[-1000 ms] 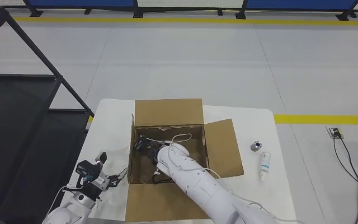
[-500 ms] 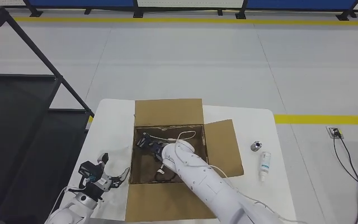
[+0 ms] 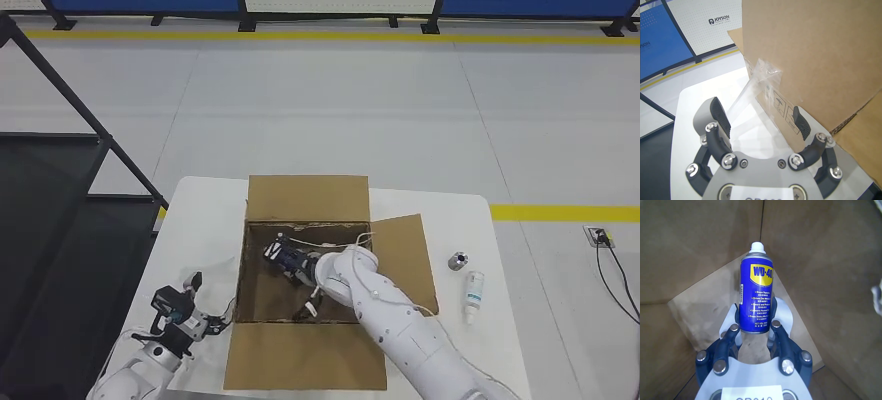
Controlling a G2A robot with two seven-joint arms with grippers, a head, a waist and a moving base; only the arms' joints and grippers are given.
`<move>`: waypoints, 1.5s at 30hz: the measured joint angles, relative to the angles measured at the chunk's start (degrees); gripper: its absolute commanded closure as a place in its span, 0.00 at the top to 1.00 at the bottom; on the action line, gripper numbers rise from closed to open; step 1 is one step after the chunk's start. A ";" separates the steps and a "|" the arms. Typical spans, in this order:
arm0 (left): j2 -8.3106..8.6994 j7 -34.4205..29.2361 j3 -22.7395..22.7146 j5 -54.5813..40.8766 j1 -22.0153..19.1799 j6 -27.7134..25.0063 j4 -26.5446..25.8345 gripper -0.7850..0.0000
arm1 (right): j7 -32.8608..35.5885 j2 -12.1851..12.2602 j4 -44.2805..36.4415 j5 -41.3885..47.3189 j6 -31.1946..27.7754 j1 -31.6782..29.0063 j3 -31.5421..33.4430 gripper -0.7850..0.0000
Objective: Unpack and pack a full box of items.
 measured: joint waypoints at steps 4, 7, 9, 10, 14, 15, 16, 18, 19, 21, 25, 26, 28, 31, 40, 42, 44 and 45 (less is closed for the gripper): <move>0.11 -0.18 0.02 0.05 0.16 -0.03 -0.46 1.00 | 6.95 3.46 -15.84 -2.84 -2.91 -9.13 5.95 0.00; 0.23 -0.24 -0.38 -0.29 0.29 -0.13 -0.91 1.00 | 10.24 5.33 -27.30 -4.25 -4.37 -16.18 10.13 0.00; 0.30 -0.15 -0.75 -0.71 0.36 -0.12 -1.23 1.00 | 10.39 6.22 -33.74 -4.96 -5.04 -20.40 12.28 0.00; 0.33 -0.11 -0.92 -0.93 0.39 -0.11 -1.36 1.00 | 10.19 6.50 -36.02 -5.31 -5.12 -21.95 12.95 0.00; 0.46 0.27 -1.87 -2.47 0.60 -0.26 -2.03 1.00 | 7.29 7.36 -43.71 -6.40 -3.99 -27.22 14.93 0.00; 0.51 0.41 -2.29 -3.21 0.71 -0.46 -2.23 1.00 | 5.85 7.58 -45.70 -6.43 -3.63 -28.64 15.54 0.00; 0.55 0.49 -2.68 -3.79 0.80 -0.58 -2.37 1.00 | 4.61 7.74 -47.10 -6.39 -3.34 -29.70 16.04 0.00; 0.65 0.71 -3.75 -5.15 1.09 -0.79 -2.67 1.00 | 1.21 8.08 -49.95 -6.55 -2.29 -32.00 17.19 0.00; 0.70 0.85 -4.26 -5.75 1.26 -0.87 -2.76 1.00 | -0.52 8.18 -50.90 -6.81 -1.16 -32.93 17.68 0.00; 0.79 1.44 -5.58 -7.22 1.76 -0.91 -2.97 1.00 | -4.30 8.25 -51.92 -7.70 2.54 -34.59 18.15 0.00; 0.97 3.72 -8.44 -9.60 3.97 -1.23 -4.29 1.00 | -5.17 8.21 -51.66 -8.29 4.62 -34.87 17.97 0.00; 1.01 4.34 -9.08 -10.12 4.72 -1.66 -4.89 1.00 | -5.12 8.21 -51.66 -8.25 4.41 -34.85 17.97 0.00; 1.07 6.05 -10.47 -11.53 6.69 -2.86 -6.48 1.00 | -5.09 8.22 -51.67 -8.23 4.31 -34.84 17.97 0.00; 1.09 8.57 -11.98 -12.76 9.38 -3.86 -8.81 1.00 | -5.20 8.21 -51.66 -8.18 4.38 -34.87 17.89 0.00; 1.03 16.04 -15.47 -16.48 13.94 -7.05 -11.68 1.00 | -14.51 8.61 -59.88 -4.68 8.80 -40.40 19.52 0.00; 1.08 16.16 -15.94 -16.57 13.99 -7.53 -11.64 1.00 | -18.59 9.11 -64.64 -3.72 9.53 -45.07 22.32 0.00; 1.11 16.11 -16.06 -16.36 13.81 -7.94 -11.61 1.00 | -22.00 9.51 -68.28 -2.85 9.96 -49.28 24.87 0.00; 1.14 16.13 -16.06 -16.10 13.66 -8.25 -11.63 1.00 | -24.17 9.75 -70.43 -2.14 10.44 -52.07 26.74 0.00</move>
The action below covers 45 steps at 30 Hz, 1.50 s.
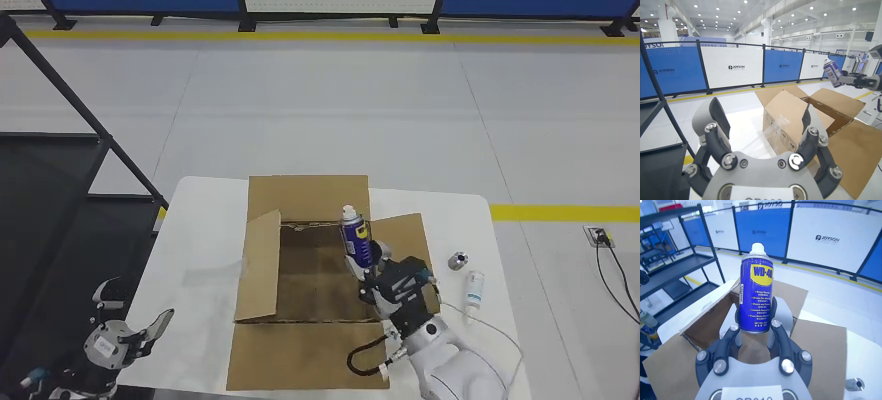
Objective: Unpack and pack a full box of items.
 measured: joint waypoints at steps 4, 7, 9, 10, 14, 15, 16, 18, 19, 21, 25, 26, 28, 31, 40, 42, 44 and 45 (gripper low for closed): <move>0.11 -0.08 0.35 1.30 -0.46 -1.20 -0.39 1.00 | -6.78 0.48 -4.77 3.74 3.50 -8.67 6.92 0.00; 0.16 -0.46 0.69 2.06 -1.35 -1.08 -0.37 1.00 | -11.00 0.59 -5.67 8.46 7.00 -14.24 12.36 0.00; 0.20 -0.97 0.88 1.97 -2.07 -1.06 -0.30 1.00 | -11.82 0.70 -4.81 12.57 7.74 -17.11 15.85 0.00; 0.22 -1.12 0.91 1.91 -2.31 -1.12 -0.32 1.00 | -11.38 0.74 -4.25 14.32 8.12 -17.93 17.33 0.00; 0.28 -1.65 1.04 1.61 -2.84 -1.62 -0.44 1.00 | -6.13 1.06 -0.75 21.32 9.31 -18.65 22.75 0.00; 0.30 -1.84 1.13 1.64 -2.94 -1.75 -0.43 1.00 | -3.58 1.22 0.60 23.03 9.13 -18.19 24.01 0.00; 0.32 -1.98 1.22 1.78 -3.04 -1.77 -0.40 1.00 | -1.57 1.36 1.69 24.16 9.00 -17.73 24.81 0.00; 0.33 -2.18 1.49 2.12 -3.27 -1.70 -0.24 1.00 | 3.93 1.73 4.21 25.80 8.54 -16.41 26.11 0.00; 0.33 -2.22 1.60 2.21 -3.38 -1.62 -0.16 1.00 | 6.30 1.91 5.24 26.23 8.47 -15.74 26.60 0.00; 0.34 -2.33 1.81 2.34 -3.56 -1.47 -0.02 1.00 | 11.56 2.30 7.56 26.44 8.39 -13.98 27.20 0.00; 0.36 -2.57 2.02 2.46 -3.80 -1.24 0.06 1.00 | 19.85 2.96 11.98 24.40 8.29 -9.76 26.10 0.00; 0.37 -2.63 2.06 2.50 -3.85 -1.18 0.07 1.00 | 21.41 3.09 12.95 23.72 8.29 -8.73 25.61 0.00; 0.38 -2.73 2.12 2.51 -3.93 -1.00 0.12 1.00 | 24.85 3.37 15.16 21.99 8.22 -6.39 24.30 0.00; 0.39 -2.82 2.13 2.31 -3.95 -0.80 0.16 1.00 | 28.35 3.64 17.68 19.67 9.53 -3.40 22.56 0.00; 0.40 -2.67 1.95 1.97 -3.64 -0.33 0.49 1.00 | 32.33 4.27 20.19 16.80 12.14 -0.29 20.80 0.45; 0.40 -2.57 1.92 1.92 -3.60 -0.22 0.50 1.00 | 32.83 4.40 20.34 16.68 12.27 -0.15 20.50 0.49; 0.41 -2.45 1.82 1.92 -3.52 -0.23 0.49 1.00 | 32.90 4.50 20.41 16.65 12.39 -0.11 20.30 0.65; 0.42 -2.36 1.73 1.82 -3.45 -0.29 0.48 1.00 | 32.74 4.55 20.33 16.80 12.46 -0.20 20.17 0.70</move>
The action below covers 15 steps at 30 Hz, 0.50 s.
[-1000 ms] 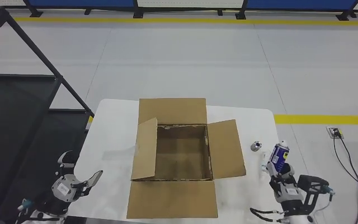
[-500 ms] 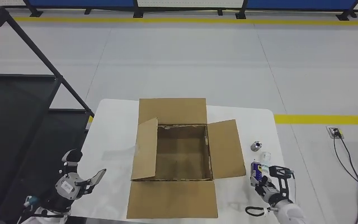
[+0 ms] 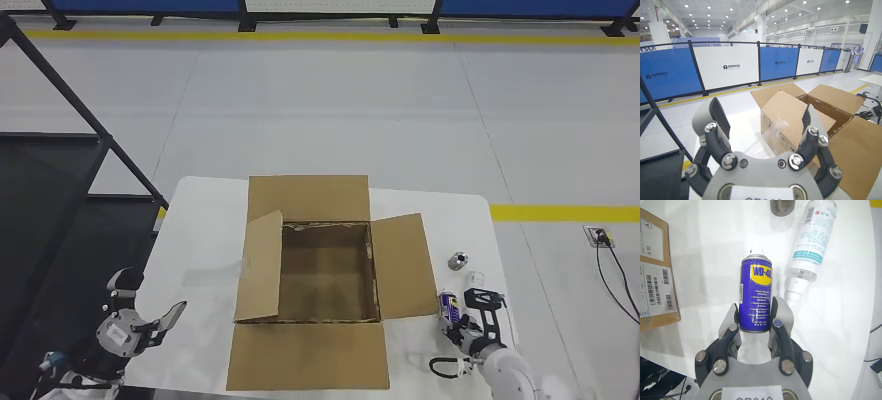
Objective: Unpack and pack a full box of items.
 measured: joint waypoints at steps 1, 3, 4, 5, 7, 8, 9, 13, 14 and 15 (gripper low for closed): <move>0.00 0.05 -0.06 -0.08 0.05 -0.02 -0.02 1.00 | -0.25 0.03 -0.15 0.17 0.03 -0.15 -0.06 0.77; 0.02 0.14 -0.17 -0.06 0.17 -0.09 -0.10 1.00 | -0.98 0.12 -0.63 0.60 0.09 -0.68 -0.05 0.84; 0.03 0.19 -0.21 -0.01 0.22 -0.13 -0.12 1.00 | -1.38 0.16 -0.90 0.76 0.20 -0.94 0.00 0.85; 0.03 0.24 -0.24 0.02 0.28 -0.15 -0.13 1.00 | -1.87 0.19 -1.27 0.96 0.28 -1.23 0.04 0.85; 0.04 0.36 -0.29 0.06 0.44 -0.18 -0.17 1.00 | -3.37 0.26 -2.42 1.68 0.26 -2.20 0.29 0.78; 0.04 0.41 -0.31 0.07 0.51 -0.18 -0.19 1.00 | -4.07 0.29 -3.06 1.98 0.17 -2.70 0.40 0.51; 0.04 0.49 -0.33 0.10 0.60 -0.18 -0.21 1.00 | -5.21 0.31 -4.10 2.41 0.07 -3.41 0.49 0.33; 0.05 0.80 -0.47 0.18 0.93 -0.23 -0.24 1.00 | -8.94 0.36 -7.33 4.10 -0.12 -5.71 0.77 0.00; 0.05 0.92 -0.52 0.17 1.00 -0.25 -0.24 1.00 | -9.69 0.37 -7.96 4.58 -0.20 -6.07 0.89 0.00; 0.05 1.09 -0.59 0.12 1.09 -0.24 -0.22 1.00 | -10.96 0.38 -8.84 5.61 -0.61 -6.52 1.07 0.00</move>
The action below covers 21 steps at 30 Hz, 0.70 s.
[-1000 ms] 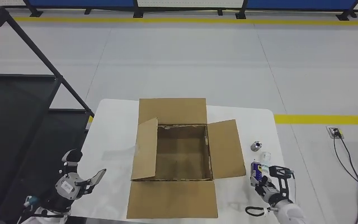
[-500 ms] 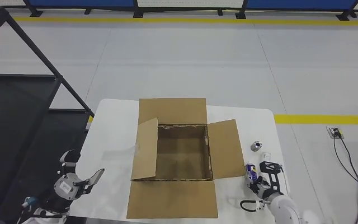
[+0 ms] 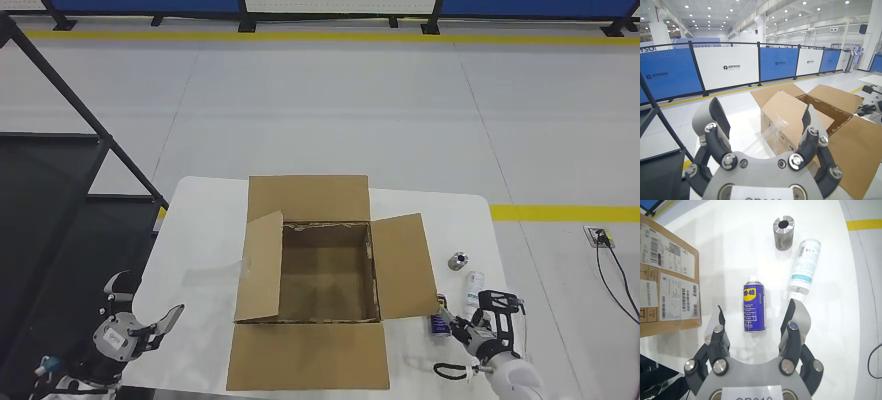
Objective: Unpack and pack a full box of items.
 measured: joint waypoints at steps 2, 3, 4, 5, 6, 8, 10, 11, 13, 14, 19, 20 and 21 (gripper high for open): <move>0.00 0.21 -0.11 -0.08 0.15 0.03 0.09 1.00 | -2.35 0.01 -1.28 2.21 -1.35 -0.85 0.39 0.00; -0.01 0.35 -0.20 -0.17 0.25 0.03 0.14 1.00 | -4.18 0.01 -2.13 3.99 -2.35 -1.51 0.75 0.00; -0.01 0.45 -0.29 -0.29 0.32 0.00 0.19 1.00 | -5.64 0.01 -2.79 5.46 -3.27 -2.04 1.03 0.00; -0.01 0.52 -0.38 -0.40 0.39 -0.02 0.24 1.00 | -7.13 0.01 -3.45 7.00 -4.38 -2.60 1.38 0.00; -0.01 0.63 -0.51 -0.53 0.46 -0.03 0.28 1.00 | -9.17 0.03 -4.33 9.16 -6.20 -3.42 1.91 0.00; -0.01 0.78 -0.66 -0.75 0.54 -0.06 0.37 1.00 | -12.13 0.09 -5.51 12.15 -9.26 -4.71 2.77 0.00; 0.00 0.87 -0.82 -0.90 0.64 -0.16 0.42 1.00 | -15.71 0.10 -6.80 14.49 -11.03 -6.02 3.67 0.00; 0.00 0.92 -0.89 -1.00 0.68 -0.21 0.44 1.00 | -17.29 0.05 -7.36 15.30 -11.07 -6.46 3.87 0.00; 0.00 0.98 -1.00 -1.32 0.74 -0.30 0.58 1.00 | -20.93 -0.09 -8.81 16.55 -10.40 -7.12 3.79 0.00; 0.00 0.93 -1.00 -1.46 0.73 -0.33 0.70 1.00 | -21.90 -0.11 -9.48 16.45 -10.31 -7.26 3.36 0.00; 0.00 1.13 -1.27 -1.83 0.69 -0.43 1.51 1.00 | -22.26 -0.10 -10.19 15.80 -10.62 -7.27 2.70 1.00; 0.00 1.44 -1.49 -2.03 0.78 -0.42 1.70 1.00 | -22.25 -0.10 -10.18 15.81 -10.62 -7.27 2.71 1.00; -0.02 1.78 -1.78 -2.53 0.87 -0.33 2.09 1.00 | -22.25 -0.10 -10.17 15.82 -10.62 -7.27 2.72 1.00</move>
